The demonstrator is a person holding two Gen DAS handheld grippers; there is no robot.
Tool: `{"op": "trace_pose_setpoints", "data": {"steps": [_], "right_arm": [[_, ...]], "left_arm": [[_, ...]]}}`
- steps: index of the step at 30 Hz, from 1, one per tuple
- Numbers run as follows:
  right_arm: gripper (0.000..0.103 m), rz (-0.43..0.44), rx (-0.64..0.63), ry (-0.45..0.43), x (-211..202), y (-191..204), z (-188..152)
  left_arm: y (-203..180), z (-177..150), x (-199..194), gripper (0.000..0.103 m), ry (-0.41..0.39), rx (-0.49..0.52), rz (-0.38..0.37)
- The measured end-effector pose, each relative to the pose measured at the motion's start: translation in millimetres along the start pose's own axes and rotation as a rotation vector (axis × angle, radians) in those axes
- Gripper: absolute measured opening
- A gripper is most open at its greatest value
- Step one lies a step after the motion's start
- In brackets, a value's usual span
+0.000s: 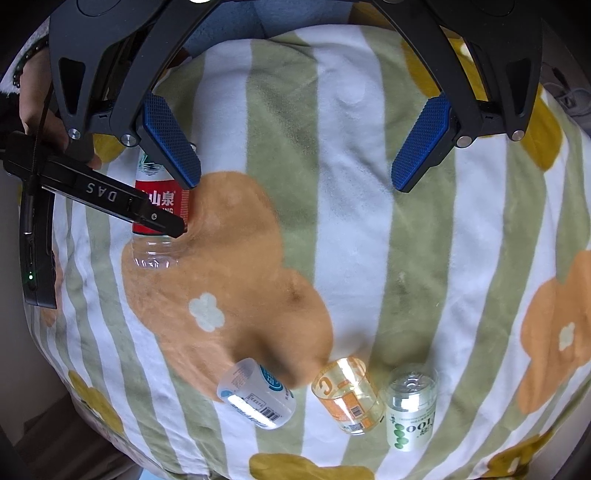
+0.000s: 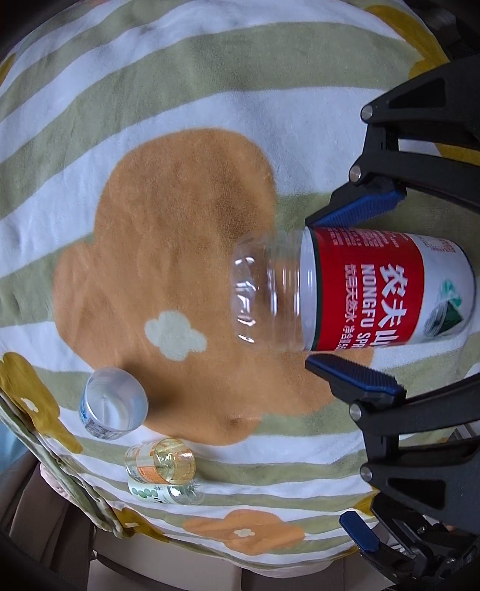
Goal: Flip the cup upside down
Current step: 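Lift the red-labelled bottle with the right gripper toward the left gripper, then close the left gripper on the bottle while the right gripper releases it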
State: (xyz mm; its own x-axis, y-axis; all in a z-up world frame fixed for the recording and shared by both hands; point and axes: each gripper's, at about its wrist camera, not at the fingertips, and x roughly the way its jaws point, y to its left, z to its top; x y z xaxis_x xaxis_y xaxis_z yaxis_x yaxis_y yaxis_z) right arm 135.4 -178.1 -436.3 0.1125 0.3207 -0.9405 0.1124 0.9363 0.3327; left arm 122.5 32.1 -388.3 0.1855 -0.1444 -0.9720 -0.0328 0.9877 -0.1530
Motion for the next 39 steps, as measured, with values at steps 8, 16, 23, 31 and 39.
{"op": "trace_pose_setpoints", "data": {"steps": [8,16,23,31,39], "right_arm": [[0.102,0.062,0.088,-0.117,-59.9,-35.8,-11.5],[0.102,-0.073,0.000,-0.159,-109.6,-64.8,-36.2],[0.102,-0.089,-0.040,-0.168,-127.5,-81.3,-53.8],[0.102,-0.082,-0.048,-0.176,-131.5,-96.6,-63.2],[0.102,-0.082,-0.031,-0.171,-125.9,-111.1,-61.2]], "left_arm": [[-29.0,14.8,-5.9,0.103,0.002,0.069,0.020],[-89.4,42.2,16.0,0.103,0.042,0.152,0.018],[-145.2,52.5,61.3,0.103,0.160,0.239,0.036],[-160.8,48.0,107.4,0.100,0.312,0.236,0.076],[-162.6,43.3,133.9,0.059,0.399,0.215,0.031]]}}
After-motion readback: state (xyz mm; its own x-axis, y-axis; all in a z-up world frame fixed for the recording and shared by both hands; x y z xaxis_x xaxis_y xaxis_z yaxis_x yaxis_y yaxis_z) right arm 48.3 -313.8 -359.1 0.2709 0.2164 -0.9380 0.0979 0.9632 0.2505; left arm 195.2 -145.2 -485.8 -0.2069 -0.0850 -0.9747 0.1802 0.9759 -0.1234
